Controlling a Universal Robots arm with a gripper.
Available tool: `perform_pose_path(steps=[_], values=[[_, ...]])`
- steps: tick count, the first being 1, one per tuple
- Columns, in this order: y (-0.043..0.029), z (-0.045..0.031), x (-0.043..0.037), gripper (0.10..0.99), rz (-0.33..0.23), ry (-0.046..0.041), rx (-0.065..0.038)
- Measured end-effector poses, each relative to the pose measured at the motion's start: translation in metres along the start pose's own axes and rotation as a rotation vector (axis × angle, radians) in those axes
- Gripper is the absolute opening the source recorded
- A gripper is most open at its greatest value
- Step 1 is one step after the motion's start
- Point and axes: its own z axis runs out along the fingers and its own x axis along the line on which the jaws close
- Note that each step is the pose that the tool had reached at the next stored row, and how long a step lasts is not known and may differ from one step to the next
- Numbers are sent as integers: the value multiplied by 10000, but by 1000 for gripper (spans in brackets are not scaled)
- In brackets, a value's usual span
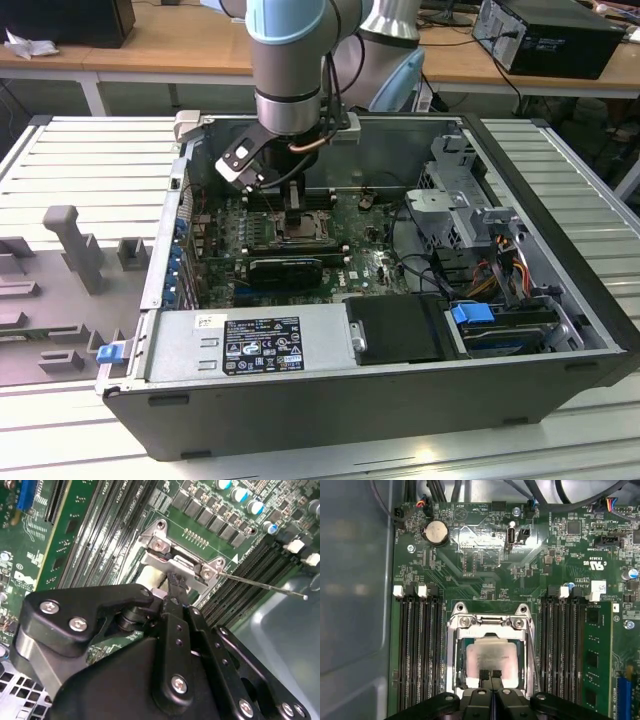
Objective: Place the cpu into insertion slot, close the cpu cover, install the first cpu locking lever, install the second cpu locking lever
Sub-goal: 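Close the cpu cover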
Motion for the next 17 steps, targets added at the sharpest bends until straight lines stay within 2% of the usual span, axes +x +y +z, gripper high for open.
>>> perform_pose_path(steps=[2,5,8,9,10,12,16,17], values=[[-4,40,-2,106,-11,-1,-67],[-8,78,-5,106,-12,-16,-66],[44,88,-8,106,-7,54,-72],[47,79,-9,106,-6,84,-71],[54,38,0,106,-4,126,-89],[58,-41,0,106,-4,110,-76],[104,-46,0,106,-3,112,-34],[135,-44,-1,106,-2,112,-32]])
